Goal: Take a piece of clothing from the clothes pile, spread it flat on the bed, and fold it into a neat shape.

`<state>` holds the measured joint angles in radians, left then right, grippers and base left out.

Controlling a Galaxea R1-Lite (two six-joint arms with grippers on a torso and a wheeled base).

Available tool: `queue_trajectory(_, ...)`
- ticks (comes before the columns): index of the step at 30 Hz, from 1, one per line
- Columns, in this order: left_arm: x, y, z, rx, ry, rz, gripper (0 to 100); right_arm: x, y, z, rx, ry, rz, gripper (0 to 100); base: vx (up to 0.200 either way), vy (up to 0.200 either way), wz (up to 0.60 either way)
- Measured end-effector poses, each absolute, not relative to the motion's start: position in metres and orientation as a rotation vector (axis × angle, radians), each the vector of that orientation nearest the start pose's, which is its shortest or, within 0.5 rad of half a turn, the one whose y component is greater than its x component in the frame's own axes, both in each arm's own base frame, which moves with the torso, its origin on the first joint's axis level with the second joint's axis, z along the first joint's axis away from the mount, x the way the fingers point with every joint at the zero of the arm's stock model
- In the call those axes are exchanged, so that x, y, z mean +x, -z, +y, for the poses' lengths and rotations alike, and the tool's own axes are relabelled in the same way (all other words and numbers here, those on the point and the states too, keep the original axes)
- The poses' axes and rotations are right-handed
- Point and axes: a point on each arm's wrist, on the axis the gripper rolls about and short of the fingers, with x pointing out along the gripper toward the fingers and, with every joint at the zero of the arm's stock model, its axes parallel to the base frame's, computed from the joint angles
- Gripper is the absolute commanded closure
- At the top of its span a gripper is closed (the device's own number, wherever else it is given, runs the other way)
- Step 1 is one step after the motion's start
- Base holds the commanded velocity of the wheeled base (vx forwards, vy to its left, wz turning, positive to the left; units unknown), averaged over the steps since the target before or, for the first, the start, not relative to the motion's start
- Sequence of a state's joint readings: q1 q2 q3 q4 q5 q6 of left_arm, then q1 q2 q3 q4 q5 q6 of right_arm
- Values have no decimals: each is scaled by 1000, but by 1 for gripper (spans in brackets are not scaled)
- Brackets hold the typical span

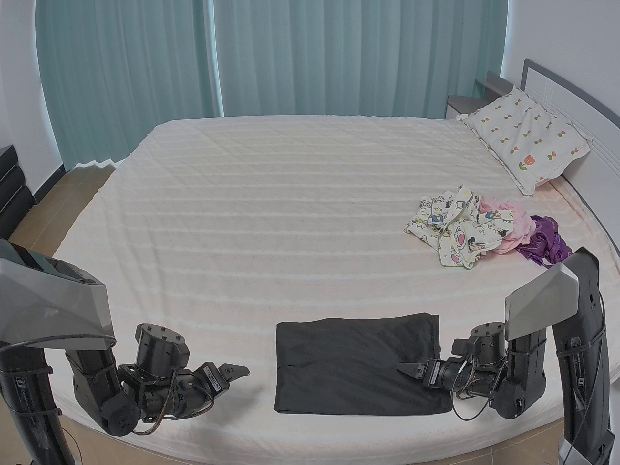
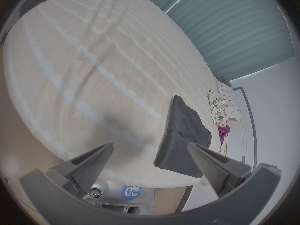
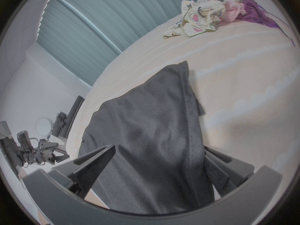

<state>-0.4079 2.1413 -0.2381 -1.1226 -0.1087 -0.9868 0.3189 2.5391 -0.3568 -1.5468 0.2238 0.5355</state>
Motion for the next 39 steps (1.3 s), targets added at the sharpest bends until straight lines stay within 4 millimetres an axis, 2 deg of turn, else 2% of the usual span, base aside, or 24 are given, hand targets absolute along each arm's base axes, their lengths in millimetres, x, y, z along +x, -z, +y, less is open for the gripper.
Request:
queue_trajectory(7,228,9,-101,-797,64,945,0,276,80,99,453,-414,770,0,0,0,0)
queue_trajectory(8,228,9,-101,-797,64,945,0,276,80,99,452,-416,770,100,0,0,0)
queue_trajectory(22,228,9,-101,-799,63,945,0,276,81,96,523,-462,807,100,0,0,0)
queue_trajectory(32,228,9,-101,-802,61,946,0,274,72,92,612,-448,824,100,0,0,0)
queue_trajectory(39,228,9,-102,-800,58,942,0,270,67,90,614,-444,828,100,0,-200,0)
